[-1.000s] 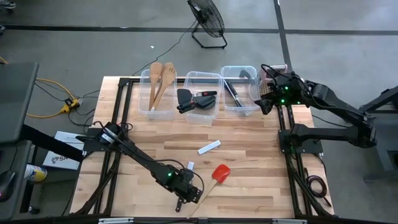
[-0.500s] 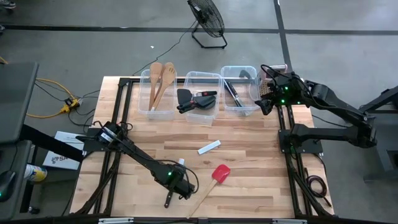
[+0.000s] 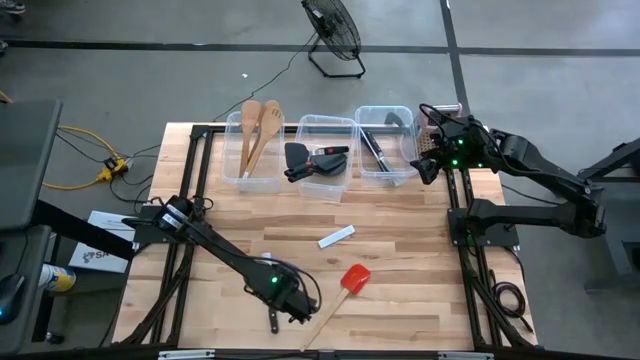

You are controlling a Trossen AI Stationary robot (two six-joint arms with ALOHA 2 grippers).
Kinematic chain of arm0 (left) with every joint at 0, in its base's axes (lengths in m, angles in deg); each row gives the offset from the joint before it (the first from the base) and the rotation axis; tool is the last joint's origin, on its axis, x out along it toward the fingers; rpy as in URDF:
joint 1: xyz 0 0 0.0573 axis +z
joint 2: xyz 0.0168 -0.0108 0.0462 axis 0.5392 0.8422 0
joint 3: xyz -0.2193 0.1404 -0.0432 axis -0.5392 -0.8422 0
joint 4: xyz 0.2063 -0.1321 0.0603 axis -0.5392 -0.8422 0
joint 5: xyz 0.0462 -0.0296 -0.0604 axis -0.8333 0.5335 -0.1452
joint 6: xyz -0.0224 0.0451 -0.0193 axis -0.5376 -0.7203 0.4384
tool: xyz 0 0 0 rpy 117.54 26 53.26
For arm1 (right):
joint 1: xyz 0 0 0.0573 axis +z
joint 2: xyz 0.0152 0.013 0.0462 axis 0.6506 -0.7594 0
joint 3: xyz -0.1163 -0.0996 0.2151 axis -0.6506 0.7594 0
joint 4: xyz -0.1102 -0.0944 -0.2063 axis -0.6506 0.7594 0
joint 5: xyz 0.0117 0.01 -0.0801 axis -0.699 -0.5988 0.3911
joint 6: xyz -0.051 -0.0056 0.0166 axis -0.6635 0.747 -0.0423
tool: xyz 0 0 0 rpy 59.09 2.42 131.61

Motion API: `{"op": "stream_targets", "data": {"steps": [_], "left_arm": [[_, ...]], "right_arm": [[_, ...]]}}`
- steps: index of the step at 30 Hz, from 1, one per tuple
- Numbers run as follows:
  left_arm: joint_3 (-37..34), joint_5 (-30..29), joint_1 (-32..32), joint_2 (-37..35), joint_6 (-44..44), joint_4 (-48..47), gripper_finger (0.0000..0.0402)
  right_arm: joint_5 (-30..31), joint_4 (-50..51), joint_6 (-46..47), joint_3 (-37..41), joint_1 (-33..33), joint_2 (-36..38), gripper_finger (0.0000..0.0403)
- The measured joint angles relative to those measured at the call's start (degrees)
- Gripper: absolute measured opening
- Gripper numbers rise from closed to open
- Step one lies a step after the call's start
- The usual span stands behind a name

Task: Pick & Place Kitchen Items
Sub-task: Put the black knife into the right bin

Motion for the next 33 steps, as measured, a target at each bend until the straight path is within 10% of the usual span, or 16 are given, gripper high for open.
{"op": "stream_targets", "data": {"steps": [9,21,33], "left_arm": [[3.0,0.3,-0.9,0.0,14.0,0.3,0.0014],[1.9,-3.0,-3.4,0.2,26.1,-5.3,0.0162],[-6.0,-3.0,-3.4,0.3,30.5,3.7,0.0170]], "right_arm": [[0.0,0.8,0.0,0.0,0.0,0.0,0.0235],[0.0,0.8,-1.1,0.0,0.0,0.0,0.0235],[-0.1,0.8,-1.1,0.0,0.0,0.0,0.0235]]}}
